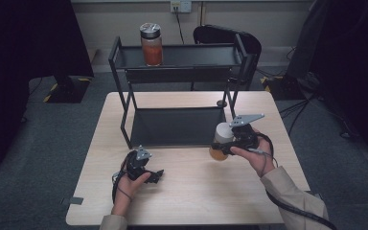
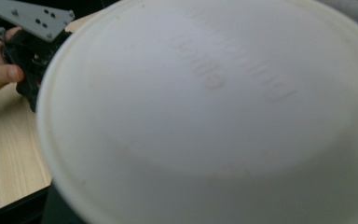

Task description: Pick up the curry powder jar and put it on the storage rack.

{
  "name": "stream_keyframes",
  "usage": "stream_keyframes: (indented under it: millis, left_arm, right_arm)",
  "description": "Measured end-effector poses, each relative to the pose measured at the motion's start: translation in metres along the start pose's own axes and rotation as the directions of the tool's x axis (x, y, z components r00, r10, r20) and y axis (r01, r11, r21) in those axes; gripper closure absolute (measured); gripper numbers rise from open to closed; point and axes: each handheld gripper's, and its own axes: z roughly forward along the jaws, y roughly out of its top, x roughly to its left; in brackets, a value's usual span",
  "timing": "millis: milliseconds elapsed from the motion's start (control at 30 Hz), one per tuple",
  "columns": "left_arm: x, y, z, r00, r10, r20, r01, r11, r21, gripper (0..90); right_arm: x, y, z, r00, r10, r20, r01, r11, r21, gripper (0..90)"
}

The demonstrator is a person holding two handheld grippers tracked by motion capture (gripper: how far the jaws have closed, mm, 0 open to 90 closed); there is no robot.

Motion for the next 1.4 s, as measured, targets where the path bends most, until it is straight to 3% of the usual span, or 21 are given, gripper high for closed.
stream_keyframes:
  millis: [767,1400]
  left_arm:
    - [0.0,0.0,0.0,1.0,0.0,0.0,0.0,1.0,0.0,0.0]
    - [0.0,0.0,0.0,1.0,-0.001,0.0,0.001,1.0,0.0,0.0]
  right_arm:
    - [-0.01,0.071,-0.007,0.9988,-0.039,0.03,0.038,0.999,0.012,33.4]
    - [-0.017,0.125,-0.019,0.9978,-0.042,0.052,0.041,0.999,0.026,33.5]
